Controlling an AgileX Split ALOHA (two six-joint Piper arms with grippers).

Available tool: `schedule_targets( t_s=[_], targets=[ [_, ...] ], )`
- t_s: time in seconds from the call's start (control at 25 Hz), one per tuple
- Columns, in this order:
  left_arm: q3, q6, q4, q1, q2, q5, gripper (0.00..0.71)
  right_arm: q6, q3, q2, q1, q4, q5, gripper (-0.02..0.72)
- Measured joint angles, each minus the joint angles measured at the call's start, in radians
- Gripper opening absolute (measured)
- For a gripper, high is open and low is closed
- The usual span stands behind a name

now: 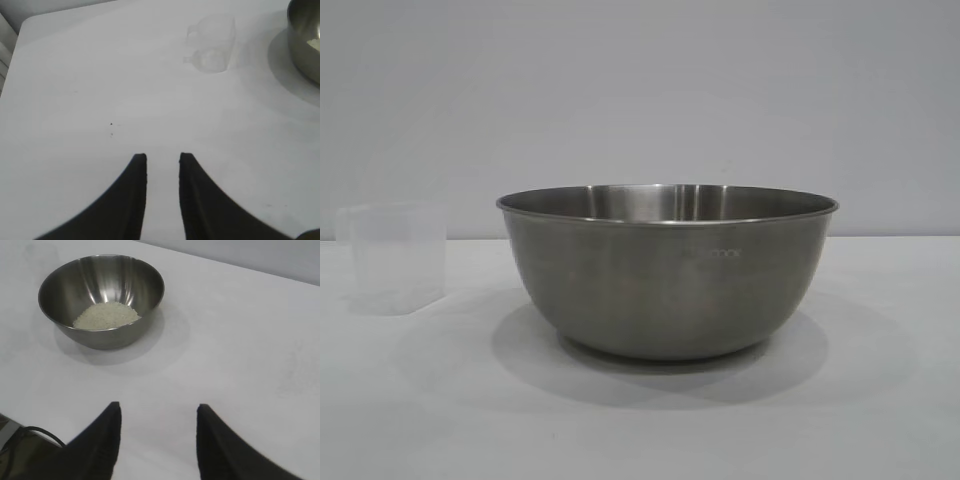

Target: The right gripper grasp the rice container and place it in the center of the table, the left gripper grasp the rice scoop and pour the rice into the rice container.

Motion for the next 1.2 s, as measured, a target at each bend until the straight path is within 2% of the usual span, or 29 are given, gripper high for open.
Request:
schedule_targets(
  t_s=[0.12, 0.24, 0.4, 0.52, 1.2],
  targets=[
    [0.0, 0.0, 0.0, 0.009, 0.0, 0.0, 0.108, 0.0, 0.0, 0.0, -0.126, 0.0, 0.0, 0.333],
    [0.0, 0.0, 0.0, 0.064, 0.0, 0.0, 0.108, 0.0, 0.0, 0.0, -0.338, 0.0, 0.0, 0.333],
    [0.0, 0.0, 0.0, 0.14, 0.0, 0.0, 0.108, 0.0, 0.0, 0.0, -0.506, 0.0, 0.0, 0.333],
    [0.0, 0.0, 0.0, 0.155, 0.0, 0.0, 0.108, 0.0, 0.0, 0.0, -0.53, 0.0, 0.0, 0.333],
    [0.0, 0.0, 0.0, 0.156, 0.0, 0.0, 0.108, 0.0, 0.0, 0.0, -0.53, 0.0, 0.0, 0.333]
  ],
)
